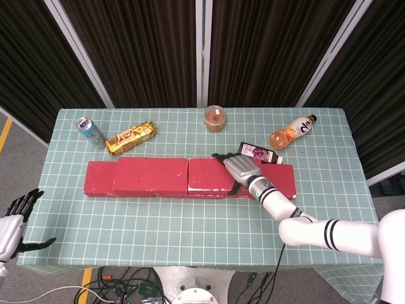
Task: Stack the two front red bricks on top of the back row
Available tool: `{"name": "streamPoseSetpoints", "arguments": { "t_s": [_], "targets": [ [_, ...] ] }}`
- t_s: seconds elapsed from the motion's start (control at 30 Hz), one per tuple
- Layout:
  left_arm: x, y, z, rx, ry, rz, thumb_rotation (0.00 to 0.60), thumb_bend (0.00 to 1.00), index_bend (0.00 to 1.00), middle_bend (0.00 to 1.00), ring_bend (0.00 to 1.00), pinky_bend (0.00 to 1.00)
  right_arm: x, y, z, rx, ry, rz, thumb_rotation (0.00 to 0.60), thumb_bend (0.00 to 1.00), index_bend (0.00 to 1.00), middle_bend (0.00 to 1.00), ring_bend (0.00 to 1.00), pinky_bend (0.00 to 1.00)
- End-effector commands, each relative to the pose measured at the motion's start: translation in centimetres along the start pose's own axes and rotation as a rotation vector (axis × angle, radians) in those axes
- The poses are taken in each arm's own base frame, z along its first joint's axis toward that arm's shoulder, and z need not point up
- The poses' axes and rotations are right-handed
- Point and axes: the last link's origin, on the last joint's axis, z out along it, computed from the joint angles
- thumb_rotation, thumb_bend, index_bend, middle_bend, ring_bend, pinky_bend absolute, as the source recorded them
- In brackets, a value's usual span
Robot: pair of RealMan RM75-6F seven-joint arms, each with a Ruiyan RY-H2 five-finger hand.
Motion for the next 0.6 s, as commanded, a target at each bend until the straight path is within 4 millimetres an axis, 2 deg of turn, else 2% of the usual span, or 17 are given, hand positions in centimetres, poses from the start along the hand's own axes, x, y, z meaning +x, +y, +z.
{"name": "streamPoseSetpoints", "arguments": {
  "t_s": [0.03, 0.6],
  "targets": [
    [-0.04, -0.08, -0.04, 0.002, -0.004, 0.001, 0.6, 0.0, 0.03, 0.0, 0.0, 0.0, -0.03, -0.02, 0.01, 0.0, -0.001, 0.001, 0.6, 0.03, 0.0, 0.2, 0.11, 0.13],
    [-0.27, -0.28, -0.1, 0.007, -0.016, -0.004, 0.6, 0.0, 0.03, 0.0, 0.0, 0.0, -0.21, -0.22, 0.18, -0.008, -0.012, 0.001, 0.6, 0.03, 0.0, 0.19, 0.11, 0.13]
  ]
}}
